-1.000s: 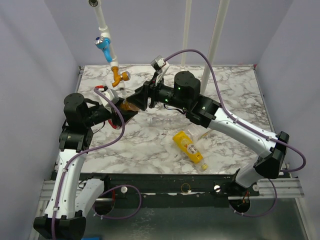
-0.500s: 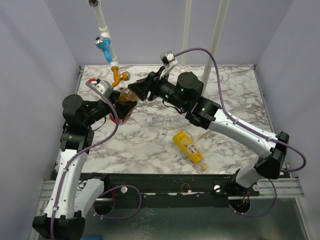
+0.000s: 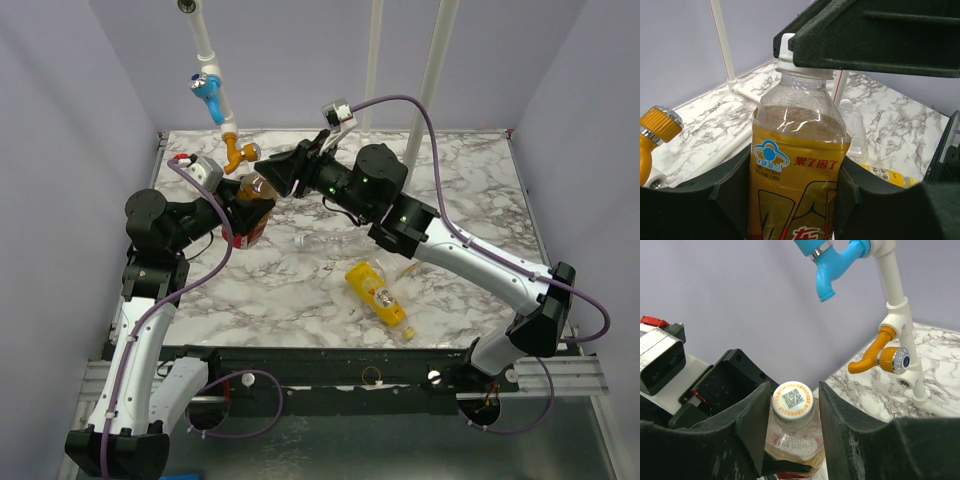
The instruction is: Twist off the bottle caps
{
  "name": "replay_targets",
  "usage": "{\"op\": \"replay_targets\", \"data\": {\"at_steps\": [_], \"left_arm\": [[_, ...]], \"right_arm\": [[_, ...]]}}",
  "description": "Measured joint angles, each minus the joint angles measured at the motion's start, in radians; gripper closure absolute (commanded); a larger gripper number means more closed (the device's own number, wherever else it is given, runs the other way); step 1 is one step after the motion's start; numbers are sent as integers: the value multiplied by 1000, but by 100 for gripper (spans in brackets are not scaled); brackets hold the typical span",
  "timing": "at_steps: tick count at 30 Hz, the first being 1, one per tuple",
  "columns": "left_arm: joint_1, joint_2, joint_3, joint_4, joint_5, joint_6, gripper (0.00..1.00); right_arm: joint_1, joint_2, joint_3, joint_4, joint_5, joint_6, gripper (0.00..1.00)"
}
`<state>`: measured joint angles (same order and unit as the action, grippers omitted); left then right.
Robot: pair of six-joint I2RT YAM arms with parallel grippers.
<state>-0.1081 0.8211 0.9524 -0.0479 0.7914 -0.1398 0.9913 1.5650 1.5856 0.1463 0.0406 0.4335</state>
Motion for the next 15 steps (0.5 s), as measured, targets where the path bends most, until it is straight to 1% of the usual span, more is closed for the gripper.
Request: {"op": "replay_targets", "data": {"at_steps": [3,6,15], "left_arm": [[-5,0,-3,0,0,-3,69],[-7,0,-3,0,0,-6,69],[-10,-3,-5,9,-3,-27,70]], "right_arm": [[0,10,2,12,0,5,53],[0,21,3,19,0,11,59],[0,27,5,40,-1,20,93]]}}
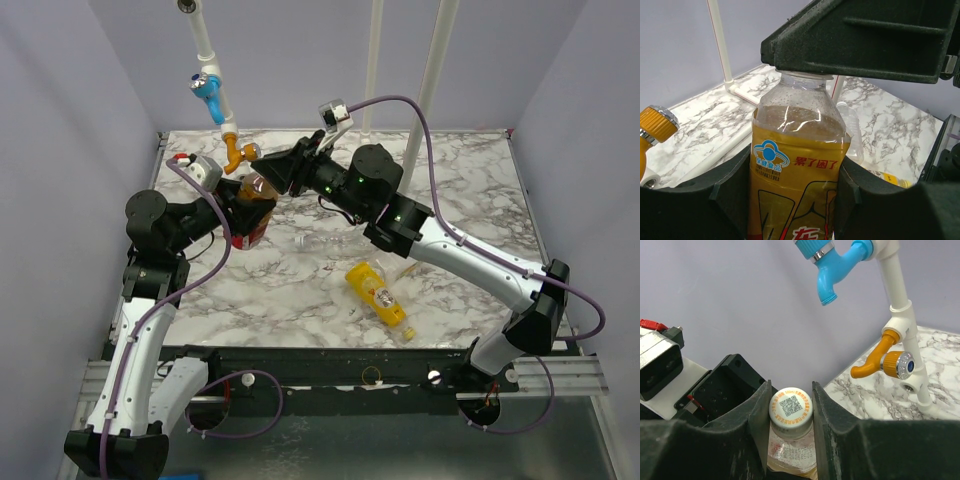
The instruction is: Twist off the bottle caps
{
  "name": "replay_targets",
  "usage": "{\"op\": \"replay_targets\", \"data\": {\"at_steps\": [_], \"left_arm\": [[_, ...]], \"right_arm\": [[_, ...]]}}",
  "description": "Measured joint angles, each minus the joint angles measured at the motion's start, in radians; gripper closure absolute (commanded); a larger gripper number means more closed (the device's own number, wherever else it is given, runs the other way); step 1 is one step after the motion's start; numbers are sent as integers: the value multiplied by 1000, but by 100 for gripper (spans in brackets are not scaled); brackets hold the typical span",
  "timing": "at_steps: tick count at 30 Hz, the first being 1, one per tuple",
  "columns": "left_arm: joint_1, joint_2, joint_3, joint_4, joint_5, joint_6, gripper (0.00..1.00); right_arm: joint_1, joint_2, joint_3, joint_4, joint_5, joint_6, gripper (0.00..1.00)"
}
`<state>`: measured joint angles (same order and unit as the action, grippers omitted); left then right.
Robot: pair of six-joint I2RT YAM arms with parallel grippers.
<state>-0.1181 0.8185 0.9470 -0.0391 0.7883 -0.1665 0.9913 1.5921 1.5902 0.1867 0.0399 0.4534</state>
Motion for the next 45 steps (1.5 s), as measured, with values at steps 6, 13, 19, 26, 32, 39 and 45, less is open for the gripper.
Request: {"op": "replay_targets", "data": {"at_steps": [6,13,19,26,32,39,45], "left_arm": [[0,-4,-1,15,14,-53,71],[-2,11,58,58,164,-232,73],[-18,10,131,133,330,-394,73],[-27,8,153,150,407,-455,76],[-26,18,150,110,335,-422,76],[-26,-4,110,65,145,-233,77],[-26,-23,72,48,28,-74,78]], "right_arm": [[0,-11,-11,27,-35,-15,99],[-26,-84,-66,118,-274,-61,100],[-32,-145,-67,198,-562,-91,99],[-33,-152,-53,195,-656,-124,43],[0,-175,-54,106,-454,-159,16],[10,-121,93,-68,-172,-148,19],[22,-19,248,-197,-48,-137,26]]}}
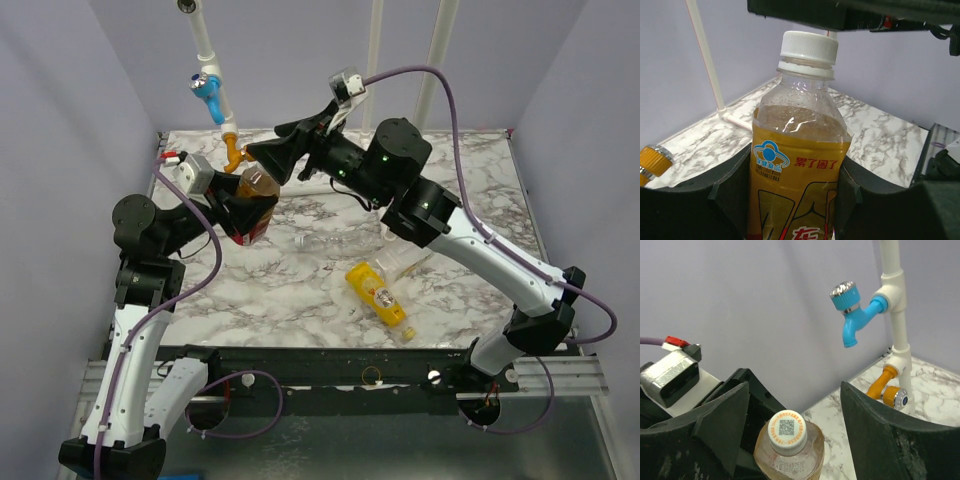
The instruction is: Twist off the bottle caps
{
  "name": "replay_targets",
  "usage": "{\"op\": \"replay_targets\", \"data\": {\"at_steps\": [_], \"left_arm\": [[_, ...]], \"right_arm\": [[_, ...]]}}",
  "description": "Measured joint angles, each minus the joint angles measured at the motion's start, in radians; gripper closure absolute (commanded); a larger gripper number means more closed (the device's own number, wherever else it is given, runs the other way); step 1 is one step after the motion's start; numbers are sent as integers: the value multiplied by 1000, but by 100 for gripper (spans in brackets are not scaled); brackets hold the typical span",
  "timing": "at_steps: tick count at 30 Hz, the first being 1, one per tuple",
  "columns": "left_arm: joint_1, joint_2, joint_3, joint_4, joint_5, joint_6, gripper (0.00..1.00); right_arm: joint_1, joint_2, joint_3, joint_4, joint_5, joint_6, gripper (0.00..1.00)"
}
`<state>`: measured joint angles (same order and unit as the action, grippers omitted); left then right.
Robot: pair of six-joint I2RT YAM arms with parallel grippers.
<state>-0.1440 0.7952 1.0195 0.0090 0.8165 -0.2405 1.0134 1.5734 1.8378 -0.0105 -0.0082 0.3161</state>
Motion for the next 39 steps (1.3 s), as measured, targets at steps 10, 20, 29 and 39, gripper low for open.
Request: {"op": "replay_targets", "data": {"at_steps": [10,20,29,39], "left_arm": [[0,-3,-12,-5,-74,86,78],[0,-1,-14,-16,-82,80,78],[6,48,37,-12,156,-105,76],[2,31,85,50,442,-315,77]], "right_arm": [[20,51,12,-63,19,15,51],[21,41,-32,-20,22,22,93],[-2,-74,-195,119,-157,-42,99],[-33,-149,-279,281,-640,-75,92]]}}
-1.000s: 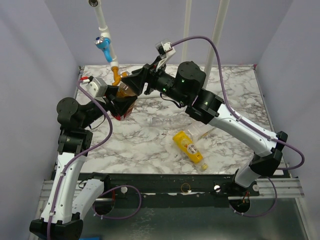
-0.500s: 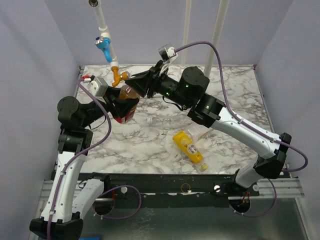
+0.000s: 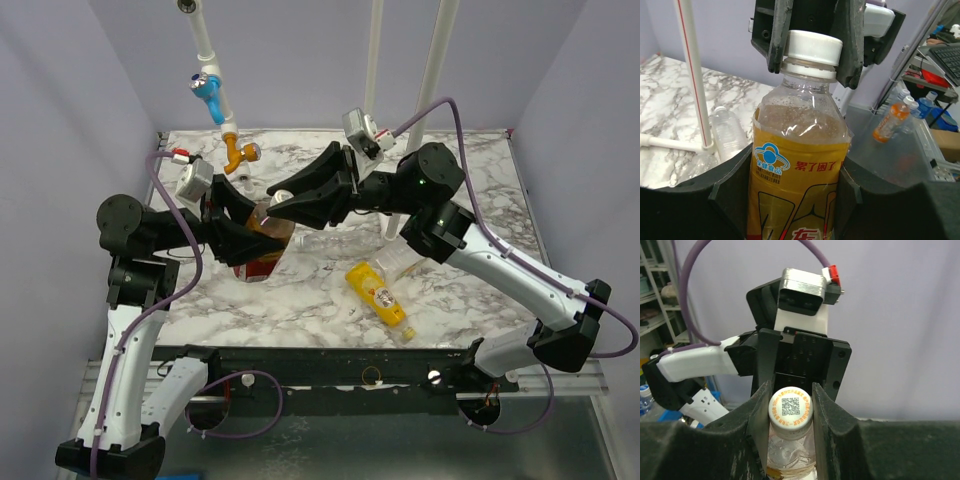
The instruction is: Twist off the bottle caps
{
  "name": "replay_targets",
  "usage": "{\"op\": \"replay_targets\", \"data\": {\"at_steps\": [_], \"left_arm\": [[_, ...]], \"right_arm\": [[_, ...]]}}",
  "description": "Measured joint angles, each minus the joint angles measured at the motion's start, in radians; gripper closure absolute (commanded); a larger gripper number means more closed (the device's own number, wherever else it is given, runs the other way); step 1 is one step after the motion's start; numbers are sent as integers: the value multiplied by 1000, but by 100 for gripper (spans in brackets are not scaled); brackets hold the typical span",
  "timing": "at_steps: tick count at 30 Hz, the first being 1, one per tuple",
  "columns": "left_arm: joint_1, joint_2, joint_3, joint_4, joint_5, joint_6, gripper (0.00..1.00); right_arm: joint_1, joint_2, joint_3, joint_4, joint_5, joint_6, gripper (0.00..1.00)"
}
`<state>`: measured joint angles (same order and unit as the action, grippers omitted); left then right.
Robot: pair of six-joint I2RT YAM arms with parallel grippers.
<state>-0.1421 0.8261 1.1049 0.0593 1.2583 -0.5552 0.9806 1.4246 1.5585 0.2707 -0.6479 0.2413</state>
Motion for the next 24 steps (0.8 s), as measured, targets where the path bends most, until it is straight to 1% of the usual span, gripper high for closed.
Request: {"op": "replay_targets", "data": {"at_steps": [1,2,3,4,5,6,7,10,12,13,15,16,18,20,22,24], "left_arm": [[-2,-1,0,3,14,-9,77],[-3,-1,0,6,22,-15,77],[-3,-1,0,8,31,-22,77],[-3,-1,0,9,37,-28,77],[-3,-1,0,9,39,-32,77],[-3,-1,0,9,39,-36,77],[-3,0,0,5,27,-44,78],[-3,6,-5,-1,-8,-39,78],[-3,7,-19,-19,-50,-1,78],[-3,3,-26,-37,-75,26,78],[-3,-12,-46,-69,-144,116,78],[-3,-16,-50,-77,-159,137,78],[-3,-37,-66,-103,-224,222,78],[-3,-49,-74,-115,-271,276,78],[-3,-56,-80,-119,-318,336,78],[-3,-61,-87,-124,-363,381,78]], "right_arm": [[-2,0,-3,12,-27,0,90],[-3,0,-8,23,-46,0,81],[-6,-1,-11,29,-60,-1,67],[-7,-2,-15,35,-63,-3,46],[-7,-4,-19,37,-60,-5,32],[-6,-7,-23,38,-48,-10,25],[-1,-10,-25,34,-31,-10,16],[29,-11,-27,13,103,-13,6],[36,-11,-18,-16,193,-6,3],[35,-9,-5,-42,238,-3,3],[34,5,42,-97,321,7,7],[33,8,74,-124,358,14,9],[32,47,151,-192,433,26,14],[32,85,227,-260,500,35,16],[32,112,265,-309,542,45,17],[32,129,269,-349,570,53,20]]}}
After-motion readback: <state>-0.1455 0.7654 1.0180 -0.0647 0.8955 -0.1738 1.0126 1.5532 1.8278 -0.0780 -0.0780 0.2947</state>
